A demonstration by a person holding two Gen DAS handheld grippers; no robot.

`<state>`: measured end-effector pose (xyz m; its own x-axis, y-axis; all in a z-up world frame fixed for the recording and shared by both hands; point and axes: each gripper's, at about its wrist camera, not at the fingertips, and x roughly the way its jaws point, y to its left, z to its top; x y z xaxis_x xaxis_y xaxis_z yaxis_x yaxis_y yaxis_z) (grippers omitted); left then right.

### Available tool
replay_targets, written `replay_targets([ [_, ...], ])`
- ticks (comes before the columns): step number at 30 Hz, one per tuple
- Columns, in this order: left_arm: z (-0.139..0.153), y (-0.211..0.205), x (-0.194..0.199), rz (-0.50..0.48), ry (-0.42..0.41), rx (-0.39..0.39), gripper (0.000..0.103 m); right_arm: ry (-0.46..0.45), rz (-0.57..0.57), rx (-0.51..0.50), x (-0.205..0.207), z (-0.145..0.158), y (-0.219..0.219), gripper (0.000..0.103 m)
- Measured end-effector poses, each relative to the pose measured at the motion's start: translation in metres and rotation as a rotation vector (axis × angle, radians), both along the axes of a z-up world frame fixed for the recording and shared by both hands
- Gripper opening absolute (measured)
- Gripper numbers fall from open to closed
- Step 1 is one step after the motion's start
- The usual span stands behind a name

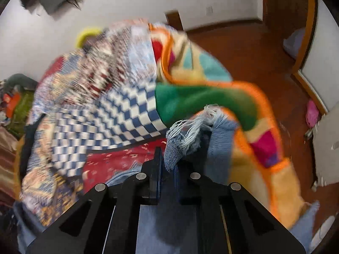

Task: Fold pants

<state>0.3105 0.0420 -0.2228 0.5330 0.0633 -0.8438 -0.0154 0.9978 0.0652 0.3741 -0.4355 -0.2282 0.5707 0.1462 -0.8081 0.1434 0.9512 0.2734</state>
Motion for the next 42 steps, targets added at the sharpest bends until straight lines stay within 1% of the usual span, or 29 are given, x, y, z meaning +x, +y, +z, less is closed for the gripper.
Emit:
replay_targets([
  [3, 0.009, -0.016, -0.011, -0.037, -0.002, -0.008, 0.082, -0.091, 0.012, 0.000, -0.029, 0.041, -0.018, 0.008],
  [4, 0.011, -0.021, -0.014, -0.048, 0.000, -0.013, 0.082, -0.130, 0.011, 0.006, -0.044, 0.058, -0.028, 0.008],
  [5, 0.013, -0.028, -0.018, -0.058, 0.003, -0.019, 0.082, -0.155, 0.012, 0.016, -0.043, 0.069, -0.039, 0.008],
  [6, 0.015, -0.035, -0.022, -0.068, 0.007, -0.023, 0.082, -0.189, 0.011, 0.021, -0.055, 0.083, -0.048, 0.008],
  [7, 0.016, -0.040, -0.024, -0.077, 0.009, -0.026, 0.082, -0.216, 0.011, 0.015, -0.066, 0.095, -0.052, 0.008],
  [9, 0.018, -0.054, -0.033, -0.100, 0.012, -0.041, 0.082, -0.301, 0.024, -0.022, -0.102, 0.125, -0.072, 0.008],
  [10, 0.019, -0.060, -0.037, -0.110, 0.016, -0.046, 0.082, -0.324, 0.021, -0.037, -0.103, 0.134, -0.078, 0.009],
  [12, 0.018, -0.073, -0.044, -0.136, 0.025, -0.051, 0.083, -0.362, 0.010, -0.048, -0.130, 0.147, -0.095, 0.009],
  [13, 0.017, -0.080, -0.048, -0.152, 0.028, -0.048, 0.083, -0.368, 0.001, -0.048, -0.141, 0.147, -0.103, 0.009],
  [15, 0.013, -0.093, -0.055, -0.180, 0.038, -0.042, 0.083, -0.350, -0.005, -0.055, -0.147, 0.133, -0.104, 0.009],
  [18, 0.006, -0.109, -0.063, -0.204, 0.050, -0.031, 0.083, -0.271, -0.032, -0.122, -0.153, 0.100, -0.108, 0.010],
  [19, 0.004, -0.112, -0.065, -0.210, 0.052, -0.028, 0.083, -0.230, -0.035, -0.130, -0.153, 0.083, -0.108, 0.011],
  [22, 0.003, -0.116, -0.070, -0.214, 0.047, -0.023, 0.083, -0.061, -0.056, -0.150, -0.157, 0.030, -0.109, 0.014],
  [24, 0.005, -0.114, -0.071, -0.210, 0.037, -0.022, 0.083, 0.028, -0.067, -0.176, -0.160, 0.003, -0.108, 0.015],
  [25, 0.007, -0.112, -0.072, -0.203, 0.031, -0.021, 0.083, 0.067, -0.071, -0.197, -0.161, -0.008, -0.106, 0.021],
  [26, 0.008, -0.108, -0.071, -0.193, 0.025, -0.023, 0.083, 0.101, -0.077, -0.223, -0.162, -0.014, -0.107, 0.030],
  [27, 0.010, -0.103, -0.070, -0.180, 0.019, -0.027, 0.083, 0.124, -0.087, -0.253, -0.163, -0.020, -0.105, 0.036],
  [28, 0.014, -0.095, -0.070, -0.158, 0.008, -0.034, 0.083, 0.142, -0.099, -0.288, -0.162, -0.023, -0.104, 0.044],
  [29, 0.016, -0.090, -0.069, -0.145, 0.001, -0.039, 0.083, 0.149, -0.110, -0.325, -0.163, -0.021, -0.104, 0.046],
  [31, 0.024, -0.073, -0.069, -0.102, -0.025, -0.054, 0.083, 0.131, -0.105, -0.372, -0.161, -0.010, -0.101, 0.047],
  [33, 0.035, -0.050, -0.070, -0.053, -0.060, -0.055, 0.083, 0.095, -0.107, -0.409, -0.158, 0.008, -0.097, 0.052],
  [35, 0.045, -0.025, -0.072, -0.002, -0.096, -0.044, 0.083, 0.030, -0.095, -0.419, -0.151, 0.031, -0.086, 0.055],
  [37, 0.055, 0.001, -0.074, 0.046, -0.126, -0.034, 0.085, -0.029, -0.070, -0.416, -0.143, 0.052, -0.071, 0.055],
  [39, 0.064, 0.035, -0.075, 0.112, -0.157, -0.020, 0.091, -0.096, -0.015, -0.390, -0.138, 0.073, -0.048, 0.055],
  [42, 0.068, 0.084, -0.076, 0.197, -0.174, -0.013, 0.093, -0.182, 0.099, -0.332, -0.127, 0.099, 0.001, 0.057],
])
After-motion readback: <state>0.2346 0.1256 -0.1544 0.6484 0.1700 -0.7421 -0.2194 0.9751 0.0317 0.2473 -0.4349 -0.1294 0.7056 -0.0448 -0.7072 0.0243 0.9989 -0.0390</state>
